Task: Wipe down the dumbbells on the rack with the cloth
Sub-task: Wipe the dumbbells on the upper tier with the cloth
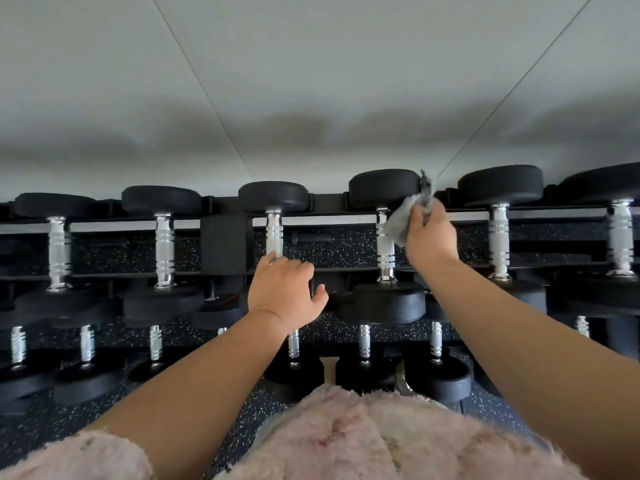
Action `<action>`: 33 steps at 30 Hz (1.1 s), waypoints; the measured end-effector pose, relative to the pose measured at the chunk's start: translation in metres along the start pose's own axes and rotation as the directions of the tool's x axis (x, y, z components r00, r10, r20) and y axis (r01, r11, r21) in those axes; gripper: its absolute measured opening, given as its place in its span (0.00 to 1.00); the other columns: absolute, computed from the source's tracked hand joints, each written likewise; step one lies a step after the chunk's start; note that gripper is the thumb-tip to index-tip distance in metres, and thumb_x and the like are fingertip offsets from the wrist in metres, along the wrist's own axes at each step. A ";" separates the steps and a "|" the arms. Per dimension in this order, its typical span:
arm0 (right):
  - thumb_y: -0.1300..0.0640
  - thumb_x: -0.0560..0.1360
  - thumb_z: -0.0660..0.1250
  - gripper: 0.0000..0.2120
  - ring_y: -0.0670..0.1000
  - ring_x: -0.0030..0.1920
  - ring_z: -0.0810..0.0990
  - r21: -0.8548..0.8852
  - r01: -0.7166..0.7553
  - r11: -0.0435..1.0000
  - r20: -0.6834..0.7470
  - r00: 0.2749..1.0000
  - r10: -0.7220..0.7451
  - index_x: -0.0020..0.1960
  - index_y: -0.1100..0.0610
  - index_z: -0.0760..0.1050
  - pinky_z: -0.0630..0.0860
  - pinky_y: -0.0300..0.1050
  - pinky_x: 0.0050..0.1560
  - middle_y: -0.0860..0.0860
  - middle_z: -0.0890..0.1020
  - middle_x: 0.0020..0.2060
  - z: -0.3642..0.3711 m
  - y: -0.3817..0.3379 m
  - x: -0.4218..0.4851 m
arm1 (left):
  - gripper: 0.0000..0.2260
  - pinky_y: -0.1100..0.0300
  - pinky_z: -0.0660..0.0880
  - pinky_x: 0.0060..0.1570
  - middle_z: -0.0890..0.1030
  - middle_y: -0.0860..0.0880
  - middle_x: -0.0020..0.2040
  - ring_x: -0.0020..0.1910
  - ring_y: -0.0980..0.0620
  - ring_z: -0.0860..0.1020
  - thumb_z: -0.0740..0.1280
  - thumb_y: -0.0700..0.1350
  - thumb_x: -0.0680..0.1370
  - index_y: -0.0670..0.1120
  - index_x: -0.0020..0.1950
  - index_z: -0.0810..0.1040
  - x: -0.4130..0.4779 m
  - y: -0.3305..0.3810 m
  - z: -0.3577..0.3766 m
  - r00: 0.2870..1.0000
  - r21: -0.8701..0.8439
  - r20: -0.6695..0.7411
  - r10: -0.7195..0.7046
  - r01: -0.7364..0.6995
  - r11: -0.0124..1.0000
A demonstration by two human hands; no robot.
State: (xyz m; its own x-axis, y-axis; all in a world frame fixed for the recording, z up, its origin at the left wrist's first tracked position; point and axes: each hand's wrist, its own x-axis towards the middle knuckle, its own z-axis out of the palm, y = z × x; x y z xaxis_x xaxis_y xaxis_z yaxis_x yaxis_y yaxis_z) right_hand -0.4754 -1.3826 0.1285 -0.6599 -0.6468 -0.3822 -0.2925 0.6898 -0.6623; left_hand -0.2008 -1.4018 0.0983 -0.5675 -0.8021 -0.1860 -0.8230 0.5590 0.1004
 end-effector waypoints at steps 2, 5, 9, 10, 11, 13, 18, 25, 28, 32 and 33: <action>0.47 0.86 0.56 0.15 0.54 0.45 0.83 -0.130 0.037 0.991 0.108 0.994 -0.023 0.65 0.55 0.71 0.75 0.44 0.38 0.51 0.80 0.46 0.002 0.009 -0.008 | 0.19 0.49 0.68 0.71 0.78 0.57 0.36 0.41 0.50 0.77 0.58 0.63 0.76 0.52 0.44 0.82 0.000 -0.001 0.001 1.000 0.000 -0.020 0.000 0.000 1.000; 0.48 0.87 0.55 0.17 0.57 0.51 0.80 -0.330 0.185 0.926 0.340 0.938 -0.067 0.68 0.58 0.72 0.72 0.47 0.49 0.56 0.80 0.52 0.005 0.024 -0.015 | 0.18 0.49 0.69 0.67 0.77 0.57 0.35 0.40 0.51 0.77 0.58 0.63 0.77 0.53 0.43 0.81 0.001 -0.002 0.001 1.000 0.007 -0.027 0.011 -0.011 1.000; 0.49 0.87 0.56 0.16 0.46 0.41 0.76 -0.311 0.225 0.923 0.470 0.881 -0.056 0.71 0.53 0.71 0.70 0.42 0.40 0.48 0.79 0.47 -0.010 0.034 -0.030 | 0.16 0.49 0.69 0.67 0.76 0.57 0.34 0.39 0.50 0.76 0.58 0.60 0.78 0.52 0.45 0.80 0.001 0.001 0.000 1.000 0.075 0.002 -0.008 0.008 0.997; 0.50 0.87 0.57 0.15 0.44 0.38 0.75 -0.273 0.218 0.937 0.481 0.875 -0.063 0.70 0.52 0.72 0.68 0.39 0.36 0.45 0.79 0.44 -0.017 0.037 -0.033 | 0.15 0.49 0.69 0.67 0.75 0.57 0.35 0.39 0.50 0.76 0.58 0.58 0.79 0.52 0.46 0.80 0.002 0.002 -0.001 1.000 0.108 0.023 -0.015 0.012 0.994; 0.50 0.87 0.58 0.14 0.43 0.37 0.74 -0.232 0.205 0.951 0.476 0.876 -0.072 0.69 0.51 0.73 0.66 0.38 0.35 0.43 0.79 0.43 -0.025 0.040 -0.037 | 0.14 0.49 0.68 0.68 0.74 0.56 0.35 0.40 0.50 0.76 0.58 0.57 0.80 0.52 0.47 0.80 0.002 0.004 -0.001 0.999 0.146 0.051 -0.019 0.012 0.989; 0.49 0.87 0.57 0.12 0.46 0.40 0.77 -0.183 0.188 0.965 0.435 0.896 -0.092 0.66 0.48 0.74 0.68 0.38 0.36 0.43 0.79 0.43 -0.040 0.045 -0.043 | 0.13 0.48 0.68 0.68 0.72 0.56 0.35 0.43 0.49 0.77 0.57 0.56 0.82 0.52 0.49 0.78 0.005 0.008 -0.006 0.992 0.230 0.126 -0.027 -0.002 0.973; 0.43 0.86 0.54 0.13 0.49 0.43 0.81 -0.163 0.095 0.982 0.250 0.967 -0.052 0.62 0.47 0.73 0.75 0.45 0.39 0.47 0.82 0.44 -0.079 0.069 -0.057 | 0.15 0.50 0.71 0.54 0.74 0.55 0.38 0.46 0.48 0.80 0.57 0.59 0.84 0.52 0.55 0.78 0.006 0.030 -0.022 0.971 0.300 0.219 -0.094 0.024 0.954; 0.41 0.83 0.59 0.11 0.48 0.39 0.79 -0.322 0.269 0.908 0.098 0.963 -0.251 0.46 0.44 0.72 0.78 0.47 0.36 0.44 0.79 0.38 -0.129 0.105 -0.064 | 0.21 0.49 0.76 0.51 0.80 0.53 0.53 0.53 0.48 0.79 0.53 0.62 0.84 0.51 0.66 0.76 0.018 0.107 -0.026 0.988 0.049 0.144 0.061 -0.069 0.996; 0.40 0.81 0.60 0.13 0.49 0.45 0.74 -0.502 0.378 0.778 0.013 0.903 -0.430 0.48 0.47 0.76 0.76 0.45 0.45 0.45 0.75 0.40 -0.147 0.121 -0.053 | 0.23 0.48 0.76 0.61 0.72 0.49 0.71 0.66 0.47 0.73 0.54 0.63 0.85 0.52 0.74 0.71 0.018 0.143 -0.022 0.984 -0.068 0.156 0.088 -0.078 0.995; 0.40 0.82 0.59 0.18 0.52 0.50 0.74 -0.644 0.342 0.684 -0.054 0.872 -0.487 0.52 0.51 0.81 0.75 0.51 0.55 0.48 0.76 0.45 -0.170 0.141 -0.040 | 0.25 0.45 0.71 0.72 0.57 0.46 0.82 0.79 0.45 0.60 0.56 0.64 0.85 0.53 0.78 0.67 0.018 0.182 -0.015 0.982 -0.082 0.182 0.058 -0.044 0.996; 0.40 0.82 0.58 0.19 0.53 0.53 0.74 -0.692 0.332 0.641 -0.032 0.873 -0.487 0.52 0.52 0.81 0.74 0.51 0.58 0.48 0.77 0.48 -0.175 0.149 -0.036 | 0.26 0.44 0.70 0.73 0.57 0.46 0.83 0.80 0.45 0.57 0.55 0.64 0.85 0.53 0.78 0.67 0.018 0.190 -0.012 0.981 -0.064 0.191 0.042 -0.031 0.997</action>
State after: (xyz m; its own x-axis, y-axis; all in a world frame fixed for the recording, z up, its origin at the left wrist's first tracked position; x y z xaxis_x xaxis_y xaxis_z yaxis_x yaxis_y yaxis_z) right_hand -0.6160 -1.1998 0.1564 -0.4556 -0.8901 0.0090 -0.8856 0.4522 -0.1057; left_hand -0.3674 -1.3125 0.1258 -0.5869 -0.7227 -0.3650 -0.8051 0.5688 0.1683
